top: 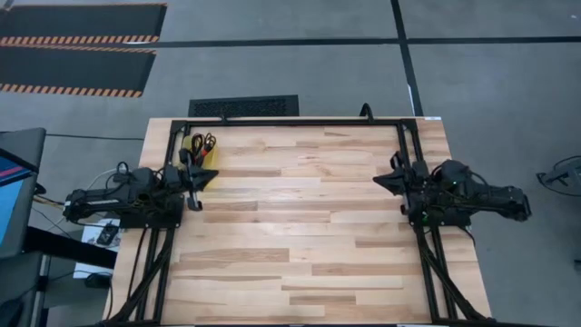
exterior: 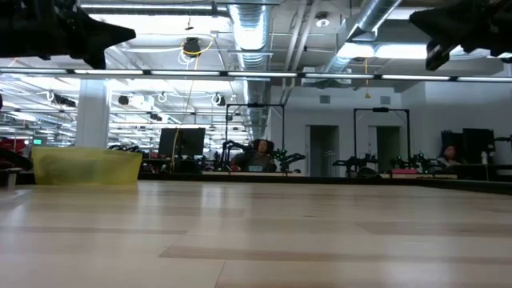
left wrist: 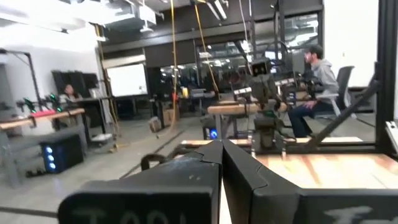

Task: Pick and place USB-C Cables
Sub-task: Return to Home Position

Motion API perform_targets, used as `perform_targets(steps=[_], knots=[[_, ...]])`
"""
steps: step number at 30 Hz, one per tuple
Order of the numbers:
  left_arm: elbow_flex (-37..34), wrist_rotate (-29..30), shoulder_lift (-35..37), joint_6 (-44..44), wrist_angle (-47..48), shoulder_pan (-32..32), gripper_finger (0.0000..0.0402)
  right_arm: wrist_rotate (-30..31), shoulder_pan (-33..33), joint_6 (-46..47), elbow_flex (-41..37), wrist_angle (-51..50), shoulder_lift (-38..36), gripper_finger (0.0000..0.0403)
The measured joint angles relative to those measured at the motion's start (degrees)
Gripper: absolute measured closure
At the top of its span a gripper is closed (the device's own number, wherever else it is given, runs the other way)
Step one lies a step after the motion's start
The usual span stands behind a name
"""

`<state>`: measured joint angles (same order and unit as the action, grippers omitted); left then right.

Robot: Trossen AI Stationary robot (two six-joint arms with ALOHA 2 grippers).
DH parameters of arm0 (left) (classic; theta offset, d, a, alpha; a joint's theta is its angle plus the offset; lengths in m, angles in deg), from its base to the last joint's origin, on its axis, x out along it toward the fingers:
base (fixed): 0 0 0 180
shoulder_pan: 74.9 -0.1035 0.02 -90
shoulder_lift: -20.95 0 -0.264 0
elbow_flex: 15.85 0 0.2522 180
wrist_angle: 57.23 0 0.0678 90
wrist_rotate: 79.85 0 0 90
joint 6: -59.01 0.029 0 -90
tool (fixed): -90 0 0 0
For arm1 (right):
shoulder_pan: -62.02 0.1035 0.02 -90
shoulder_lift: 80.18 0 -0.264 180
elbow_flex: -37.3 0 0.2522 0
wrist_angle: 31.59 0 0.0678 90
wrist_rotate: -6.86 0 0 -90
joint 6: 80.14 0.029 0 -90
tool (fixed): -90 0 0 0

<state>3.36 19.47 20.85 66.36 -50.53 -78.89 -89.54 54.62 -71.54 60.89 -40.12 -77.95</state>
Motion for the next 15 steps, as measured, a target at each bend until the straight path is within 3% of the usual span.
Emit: perform_targets(steps=[7, 15], knots=[[-0.1, -0.1, 0.0, -2.1, 0.2, 0.0, 0.0401, 0.2, 3.3, 0.0, -1.1, 1.0, -0.8, 0.0395], [-4.8, -0.4, -0.1, -4.8, -6.8, 0.0, 0.0401, 0.5, 6.0, 0.1, -8.0, 8.8, -0.8, 0.0395]])
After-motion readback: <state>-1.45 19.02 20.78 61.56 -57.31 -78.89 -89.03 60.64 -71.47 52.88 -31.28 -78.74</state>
